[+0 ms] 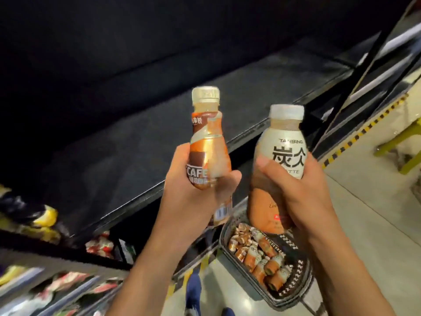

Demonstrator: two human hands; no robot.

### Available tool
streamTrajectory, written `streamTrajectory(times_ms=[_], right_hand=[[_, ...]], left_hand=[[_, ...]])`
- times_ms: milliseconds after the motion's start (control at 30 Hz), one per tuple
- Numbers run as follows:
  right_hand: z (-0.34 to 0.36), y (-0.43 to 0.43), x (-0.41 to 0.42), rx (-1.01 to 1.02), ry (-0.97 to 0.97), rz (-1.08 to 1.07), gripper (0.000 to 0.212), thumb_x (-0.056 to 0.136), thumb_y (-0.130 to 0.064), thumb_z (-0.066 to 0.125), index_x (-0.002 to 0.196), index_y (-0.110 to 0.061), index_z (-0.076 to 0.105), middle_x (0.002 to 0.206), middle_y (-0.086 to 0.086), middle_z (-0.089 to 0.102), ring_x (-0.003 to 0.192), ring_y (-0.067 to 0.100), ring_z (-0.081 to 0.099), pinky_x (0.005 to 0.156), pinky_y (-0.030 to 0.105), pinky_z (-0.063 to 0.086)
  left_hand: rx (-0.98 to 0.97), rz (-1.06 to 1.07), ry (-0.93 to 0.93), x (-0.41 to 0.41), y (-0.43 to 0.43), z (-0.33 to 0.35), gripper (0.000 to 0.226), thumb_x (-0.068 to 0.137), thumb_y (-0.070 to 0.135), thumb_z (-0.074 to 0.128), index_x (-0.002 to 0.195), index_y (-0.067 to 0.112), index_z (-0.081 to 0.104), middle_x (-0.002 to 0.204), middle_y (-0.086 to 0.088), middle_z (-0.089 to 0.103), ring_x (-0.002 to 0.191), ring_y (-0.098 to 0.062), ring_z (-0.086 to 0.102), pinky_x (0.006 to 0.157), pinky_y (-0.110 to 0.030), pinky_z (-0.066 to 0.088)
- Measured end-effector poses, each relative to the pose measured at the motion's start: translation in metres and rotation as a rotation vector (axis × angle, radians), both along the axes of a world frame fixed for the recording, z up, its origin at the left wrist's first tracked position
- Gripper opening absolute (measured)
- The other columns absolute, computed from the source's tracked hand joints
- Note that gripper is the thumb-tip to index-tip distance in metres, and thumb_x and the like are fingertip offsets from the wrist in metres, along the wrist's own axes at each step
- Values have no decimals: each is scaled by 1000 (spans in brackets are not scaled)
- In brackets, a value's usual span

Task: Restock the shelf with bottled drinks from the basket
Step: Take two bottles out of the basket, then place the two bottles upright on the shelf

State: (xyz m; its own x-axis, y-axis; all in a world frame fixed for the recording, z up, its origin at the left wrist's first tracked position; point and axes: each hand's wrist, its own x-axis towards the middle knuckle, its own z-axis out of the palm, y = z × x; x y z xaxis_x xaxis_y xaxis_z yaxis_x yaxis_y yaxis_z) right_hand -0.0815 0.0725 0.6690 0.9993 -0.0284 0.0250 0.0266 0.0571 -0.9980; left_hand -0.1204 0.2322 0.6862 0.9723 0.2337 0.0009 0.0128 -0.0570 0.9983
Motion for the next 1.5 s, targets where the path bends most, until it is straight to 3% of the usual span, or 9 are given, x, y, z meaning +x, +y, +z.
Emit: streamTrajectory(times_ms=[100, 200, 300, 500, 667, 900, 1167, 1333, 1500], right_hand=[[37, 44, -15, 60, -100, 175, 39, 58, -46, 76, 87, -22, 65, 73, -3, 70, 64, 11, 65, 55, 26, 52], [66, 96, -38, 72, -146, 373, 46, 59, -45, 78, 93, -18, 65, 85, 15, 74, 77, 36, 71, 64, 47, 58], [86, 149, -68, 81, -176, 546, 49, 59, -46, 79, 97, -18, 65, 90, 17, 73, 86, 42, 70, 71, 57, 58], [103, 254, -145, 82, -226, 842, 50, 58, -46, 78, 99, -20, 65, 85, 7, 72, 75, 23, 70, 64, 46, 60], [104, 342, -218, 114, -243, 1021, 47, 59, -46, 79, 99, -24, 66, 83, 1, 72, 72, 14, 69, 60, 25, 55], [96, 460, -296, 87, -234, 1014, 38, 62, -45, 82, 95, -36, 65, 84, -5, 72, 73, 8, 69, 59, 19, 52], [107, 543, -322, 52, -139, 890, 34, 70, -40, 79, 98, -26, 67, 78, -4, 71, 69, 13, 68, 59, 30, 52], [134, 578, -308, 37, -87, 812, 23, 82, -35, 77, 96, -19, 68, 78, 3, 69, 68, 18, 65, 60, 34, 53], [142, 626, -273, 4, 34, 633, 34, 78, -34, 80, 100, -10, 68, 73, 3, 68, 50, 12, 64, 46, 24, 50]], left_hand=[[49, 175, -85, -44, 41, 33, 40, 67, 31, 80, 101, 30, 58, 95, -12, 68, 85, -35, 69, 75, -55, 59], [79, 330, -151, -94, 80, 55, 41, 62, 40, 79, 98, 34, 60, 94, -11, 69, 83, -33, 70, 74, -55, 59], [114, 468, -188, -142, 117, 69, 41, 60, 42, 79, 96, 34, 61, 91, -10, 70, 80, -35, 70, 73, -57, 59], [127, 748, -268, -243, 188, 79, 41, 55, 47, 78, 93, 45, 62, 84, 0, 71, 72, -12, 70, 62, -23, 56], [128, 896, -246, -327, 258, 83, 46, 53, 50, 79, 95, 43, 61, 85, -1, 71, 77, -20, 72, 67, -34, 60], [100, 899, -221, -408, 366, 84, 45, 65, 44, 88, 99, 39, 59, 89, 5, 71, 83, -16, 71, 77, -40, 61], [-11, 789, -205, -429, 488, 80, 18, 69, 51, 64, 87, 49, 64, 83, 12, 70, 86, -16, 71, 78, -42, 55], [13, 694, -162, -410, 536, 97, 36, 76, 46, 57, 109, 30, 56, 97, 4, 66, 86, -11, 67, 74, -34, 53], [-35, 736, -101, -370, 589, 103, 29, 80, 37, 68, 93, 18, 50, 89, -4, 62, 81, -20, 66, 76, -43, 58]])
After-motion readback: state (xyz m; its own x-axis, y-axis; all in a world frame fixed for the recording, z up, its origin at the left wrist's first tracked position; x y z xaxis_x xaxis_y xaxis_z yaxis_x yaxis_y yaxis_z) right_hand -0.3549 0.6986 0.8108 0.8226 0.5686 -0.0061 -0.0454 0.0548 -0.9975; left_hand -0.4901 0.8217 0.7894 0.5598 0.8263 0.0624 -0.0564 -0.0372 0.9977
